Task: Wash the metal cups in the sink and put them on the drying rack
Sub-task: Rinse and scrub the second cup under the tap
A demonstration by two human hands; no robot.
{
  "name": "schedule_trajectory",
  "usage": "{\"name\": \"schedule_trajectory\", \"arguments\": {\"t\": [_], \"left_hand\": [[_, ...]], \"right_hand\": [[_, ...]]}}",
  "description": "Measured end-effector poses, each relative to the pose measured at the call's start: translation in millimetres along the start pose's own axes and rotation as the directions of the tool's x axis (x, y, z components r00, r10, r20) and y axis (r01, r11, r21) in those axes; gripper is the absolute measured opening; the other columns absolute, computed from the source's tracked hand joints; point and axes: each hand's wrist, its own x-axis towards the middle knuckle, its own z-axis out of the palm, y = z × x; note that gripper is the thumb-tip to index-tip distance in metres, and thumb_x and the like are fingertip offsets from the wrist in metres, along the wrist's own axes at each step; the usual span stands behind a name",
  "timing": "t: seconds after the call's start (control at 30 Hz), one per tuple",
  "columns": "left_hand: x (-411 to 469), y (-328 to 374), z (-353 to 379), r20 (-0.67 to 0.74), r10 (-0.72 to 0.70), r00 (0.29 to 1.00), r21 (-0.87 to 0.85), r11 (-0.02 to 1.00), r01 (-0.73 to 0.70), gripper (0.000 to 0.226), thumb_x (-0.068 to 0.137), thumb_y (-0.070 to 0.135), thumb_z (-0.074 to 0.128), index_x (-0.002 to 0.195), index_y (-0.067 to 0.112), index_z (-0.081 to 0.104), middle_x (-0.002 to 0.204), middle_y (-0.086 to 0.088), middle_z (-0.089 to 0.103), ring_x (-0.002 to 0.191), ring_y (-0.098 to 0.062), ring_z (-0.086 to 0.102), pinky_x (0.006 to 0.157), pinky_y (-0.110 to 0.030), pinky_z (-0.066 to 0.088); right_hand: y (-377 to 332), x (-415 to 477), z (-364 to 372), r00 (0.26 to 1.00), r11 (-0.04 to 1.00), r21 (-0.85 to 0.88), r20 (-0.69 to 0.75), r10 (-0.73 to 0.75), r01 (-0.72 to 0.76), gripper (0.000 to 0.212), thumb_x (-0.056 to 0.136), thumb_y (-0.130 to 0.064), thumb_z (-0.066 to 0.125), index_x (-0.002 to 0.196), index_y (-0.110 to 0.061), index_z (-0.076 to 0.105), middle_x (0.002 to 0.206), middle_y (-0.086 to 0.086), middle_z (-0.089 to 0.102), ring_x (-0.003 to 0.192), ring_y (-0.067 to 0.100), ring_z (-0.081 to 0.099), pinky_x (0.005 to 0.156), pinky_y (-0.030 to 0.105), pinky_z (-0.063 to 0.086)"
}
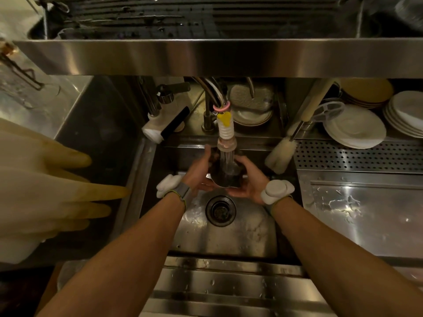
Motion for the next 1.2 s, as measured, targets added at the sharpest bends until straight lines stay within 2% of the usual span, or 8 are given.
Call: {"name": "schedule_trajectory", "arguments": {"t": [0.1,0.27,0.37,0.5,0.73,1.0,1.1,1.2], "left_hand": [[-1,1,1,-0.066,0.037,0.997,-0.016,0.999,-0.038,0.075,0.092,0.068,0.013,0.128,0.019,0.057,0.133,-0.007,0.058,0.116,-0.023,0.056,0.091,-0.043,0.047],[-4,4,5,-0.085,0.138,0.987,0.045,0.99,-0.135,0.069,0.097,0.059,0.012,0.103,0.022,0.07,0.108,-0.005,0.067,0.095,-0.015,0.06,0.08,-0.032,0.041],[2,-1,2,-0.135,0.138,0.981,0.038,0.99,-0.134,0.066,0.099,0.056,0.014,0.093,0.022,0.07,0.098,-0.005,0.067,0.08,-0.013,0.062,0.07,-0.027,0.04],[9,-5,-2,-0.22,0.113,0.969,-0.016,0.993,-0.12,0.069,0.101,0.05,0.018,0.11,0.005,0.07,0.096,-0.012,0.065,0.064,-0.011,0.053,0.058,-0.025,0.034],[14,-17,-18,-0.294,0.033,0.955,-0.033,0.998,-0.045,0.066,0.097,0.059,0.022,0.119,0.012,0.063,0.106,-0.008,0.067,0.085,-0.024,0.059,0.062,-0.028,0.039],[10,-13,-5,0.016,0.018,1.0,-0.126,0.992,-0.016,0.067,0.074,0.07,0.054,0.117,0.02,0.065,0.114,-0.005,0.066,0.109,-0.027,0.061,0.095,-0.043,0.048],[12,-13,-2,0.126,0.007,0.992,-0.297,0.954,0.031,0.06,0.057,0.055,0.06,0.103,0.017,0.064,0.101,-0.008,0.058,0.096,-0.026,0.057,0.082,-0.038,0.045],[8,-11,1,0.224,0.078,0.972,-0.484,0.874,0.041,0.049,0.082,0.038,0.047,0.118,0.006,0.058,0.112,-0.017,0.057,0.095,-0.027,0.057,0.081,-0.038,0.047]], "right_hand": [[0,-1,3,0.999,0.999,-0.021,-0.031,0.035,-0.036,0.103,0.045,-0.076,0.075,0.132,-0.025,0.05,0.121,0.006,0.062,0.104,0.028,0.061,0.056,0.038,0.055],[10,-1,-6,0.994,0.983,0.157,0.069,0.088,-0.098,0.066,0.074,-0.066,0.059,0.119,-0.018,0.064,0.116,0.013,0.066,0.106,0.026,0.06,0.084,0.036,0.049],[17,-3,-4,0.988,0.968,0.227,0.129,0.083,-0.111,0.062,0.077,-0.062,0.059,0.12,-0.017,0.063,0.123,0.015,0.064,0.107,0.029,0.059,0.083,0.036,0.05],[14,-4,3,0.986,0.953,0.278,0.149,0.079,-0.118,0.059,0.079,-0.059,0.058,0.121,-0.017,0.062,0.123,0.014,0.064,0.107,0.029,0.059,0.077,0.037,0.051],[21,0,-1,0.985,0.992,0.125,0.169,0.014,-0.035,0.053,0.081,-0.047,0.062,0.125,-0.019,0.057,0.121,0.013,0.064,0.114,0.032,0.059,0.092,0.047,0.048],[10,8,1,0.974,0.974,-0.043,0.048,-0.219,0.221,0.085,0.058,0.003,0.079,0.131,-0.014,0.041,0.118,0.014,0.062,0.1,0.03,0.065,0.067,0.036,0.056],[6,9,-2,0.954,0.938,-0.175,0.083,-0.288,0.299,0.084,0.064,0.017,0.068,0.137,-0.013,0.037,0.11,0.012,0.062,0.108,0.032,0.06,0.079,0.041,0.054],[0,6,-4,0.932,0.856,-0.37,0.154,-0.327,0.361,0.094,0.064,0.018,0.068,0.143,-0.017,0.032,0.12,0.009,0.059,0.115,0.026,0.055,0.088,0.034,0.049]]}}
